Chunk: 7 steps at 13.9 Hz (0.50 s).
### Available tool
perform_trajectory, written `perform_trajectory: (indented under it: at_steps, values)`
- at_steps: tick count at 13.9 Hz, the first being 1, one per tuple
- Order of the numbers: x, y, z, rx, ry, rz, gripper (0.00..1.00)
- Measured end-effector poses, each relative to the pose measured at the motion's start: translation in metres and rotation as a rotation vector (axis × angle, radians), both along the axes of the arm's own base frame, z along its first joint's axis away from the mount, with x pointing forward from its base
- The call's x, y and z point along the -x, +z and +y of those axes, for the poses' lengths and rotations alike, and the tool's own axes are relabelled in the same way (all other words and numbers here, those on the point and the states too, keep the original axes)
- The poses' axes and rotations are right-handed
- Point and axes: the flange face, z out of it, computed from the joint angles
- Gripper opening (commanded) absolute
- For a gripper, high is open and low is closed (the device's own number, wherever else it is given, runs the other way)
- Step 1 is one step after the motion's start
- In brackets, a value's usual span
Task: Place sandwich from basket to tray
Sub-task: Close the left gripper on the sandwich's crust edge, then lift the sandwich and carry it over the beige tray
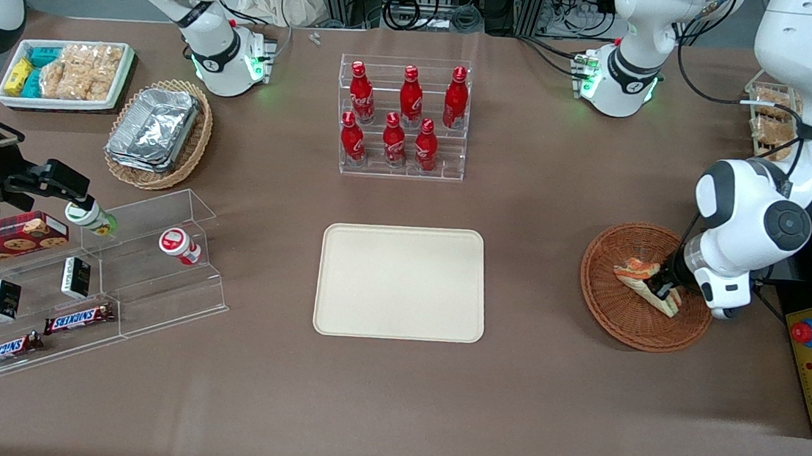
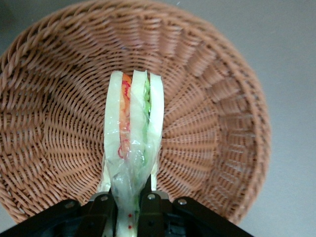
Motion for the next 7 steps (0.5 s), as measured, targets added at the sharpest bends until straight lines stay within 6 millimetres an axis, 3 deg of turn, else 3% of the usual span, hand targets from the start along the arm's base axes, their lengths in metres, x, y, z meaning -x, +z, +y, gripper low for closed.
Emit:
perform_trajectory:
  at_steps: [3, 7]
  values:
    - [-0.015, 0.05, -0.009, 0.005, -0.025, 0.039, 0.06]
    - [-0.049, 0.156, -0.029, 0.018, -0.15, 0.06, 0.05]
